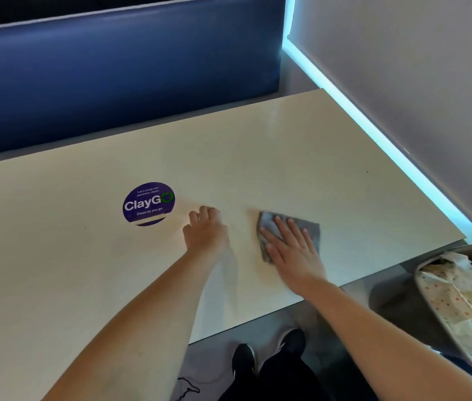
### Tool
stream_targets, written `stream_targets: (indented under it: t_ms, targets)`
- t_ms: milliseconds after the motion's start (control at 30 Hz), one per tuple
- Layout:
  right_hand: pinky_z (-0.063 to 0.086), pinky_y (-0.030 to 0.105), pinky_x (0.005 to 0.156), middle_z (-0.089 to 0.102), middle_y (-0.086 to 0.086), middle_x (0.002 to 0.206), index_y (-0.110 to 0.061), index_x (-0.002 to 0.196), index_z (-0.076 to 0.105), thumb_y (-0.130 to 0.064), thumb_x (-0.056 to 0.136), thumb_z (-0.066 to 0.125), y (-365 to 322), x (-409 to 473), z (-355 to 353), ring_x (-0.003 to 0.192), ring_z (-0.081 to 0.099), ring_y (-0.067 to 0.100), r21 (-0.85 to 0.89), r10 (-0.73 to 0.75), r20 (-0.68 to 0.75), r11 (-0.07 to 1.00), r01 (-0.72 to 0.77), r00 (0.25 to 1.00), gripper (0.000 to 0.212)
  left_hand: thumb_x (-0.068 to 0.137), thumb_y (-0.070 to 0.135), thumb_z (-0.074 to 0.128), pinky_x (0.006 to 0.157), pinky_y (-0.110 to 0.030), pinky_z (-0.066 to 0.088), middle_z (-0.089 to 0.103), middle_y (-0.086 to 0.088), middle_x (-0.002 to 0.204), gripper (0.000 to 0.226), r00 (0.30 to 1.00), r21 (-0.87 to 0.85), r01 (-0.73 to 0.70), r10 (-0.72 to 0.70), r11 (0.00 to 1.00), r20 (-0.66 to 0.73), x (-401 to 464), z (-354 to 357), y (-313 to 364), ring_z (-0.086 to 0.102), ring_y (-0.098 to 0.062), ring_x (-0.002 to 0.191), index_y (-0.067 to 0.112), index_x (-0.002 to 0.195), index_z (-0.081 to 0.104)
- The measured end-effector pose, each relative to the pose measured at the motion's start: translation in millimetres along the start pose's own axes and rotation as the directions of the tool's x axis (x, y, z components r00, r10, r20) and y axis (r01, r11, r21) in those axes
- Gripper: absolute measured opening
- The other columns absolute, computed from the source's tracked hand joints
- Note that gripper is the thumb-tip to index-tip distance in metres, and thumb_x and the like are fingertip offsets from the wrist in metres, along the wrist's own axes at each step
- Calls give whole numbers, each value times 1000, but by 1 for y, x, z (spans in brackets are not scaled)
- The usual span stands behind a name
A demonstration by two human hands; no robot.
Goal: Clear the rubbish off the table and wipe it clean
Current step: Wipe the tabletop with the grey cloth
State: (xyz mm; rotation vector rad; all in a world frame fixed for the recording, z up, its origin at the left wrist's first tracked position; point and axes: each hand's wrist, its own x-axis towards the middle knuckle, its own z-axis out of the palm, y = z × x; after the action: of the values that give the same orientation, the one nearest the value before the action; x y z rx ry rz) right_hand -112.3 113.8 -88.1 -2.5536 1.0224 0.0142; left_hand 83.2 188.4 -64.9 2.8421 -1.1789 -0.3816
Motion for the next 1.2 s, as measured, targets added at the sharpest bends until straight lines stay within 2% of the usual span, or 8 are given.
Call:
stream_targets:
  t_ms: [133,333,500,567,733,967,1067,1200]
  targets:
    - [-12,37,120,-6,-6,164,-44,153,11,-45,104,18,4,11,-1,150,-12,18,5,224,-83,975,-224,971,49,95,24,47,106,-35,28,39,-5,133,40,996,12,22,-20,1000,-88,-1,7,3,35,-25,125,17,134,42]
    - [-15,32,118,-1,-12,161,-40,153,15,-51,101,13,2,-26,12,149,-10,16,-70,-168,7,983,168,986,53,87,12,49,109,-30,18,40,2,134,46,972,-88,-191,176,978,-154,7,14,34,33,-22,127,28,129,48]
    - [-18,28,115,-9,-11,162,-40,154,4,-42,104,12,64,12,-23,148,-16,12,19,279,-106,960,-279,954,50,89,5,49,98,-25,28,42,4,135,52,932,-95,-349,336,932,-135,27,5,58,34,-19,126,30,135,48]
    - [-18,29,115,-12,-8,162,-35,155,2,-38,105,13,55,13,-27,148,-17,14,27,325,-106,946,-324,940,51,92,7,48,92,-25,32,47,3,132,49,918,-97,-388,375,917,-126,37,0,71,38,-21,123,29,134,51]
    - [-15,30,118,-9,-17,159,-43,152,11,-47,101,9,65,-5,-27,147,-17,11,-6,-1,-34,1000,1,999,52,96,20,49,96,-30,36,49,-2,133,39,879,-108,-476,466,873,-100,54,-4,109,39,-26,124,24,134,52]
    - [-4,37,122,-2,-2,164,-31,156,12,-36,105,19,126,56,-58,151,-6,19,116,562,-185,827,-550,806,51,95,25,46,112,-29,22,50,5,137,41,848,-34,-521,513,853,-133,84,3,138,40,-19,129,26,136,50]
    - [-1,35,122,12,0,163,-24,154,22,-27,105,27,98,59,-42,151,5,22,131,383,-252,923,-361,888,50,97,28,44,118,-33,8,44,6,142,41,857,6,-496,491,868,-153,97,5,149,34,-16,134,27,138,45]
    - [7,34,120,34,-3,156,-27,147,41,-27,97,21,132,61,-47,147,23,21,88,169,-206,984,-154,964,53,99,38,43,119,-36,13,19,2,160,53,863,-42,-504,503,862,-42,116,5,177,17,-22,146,25,149,30]
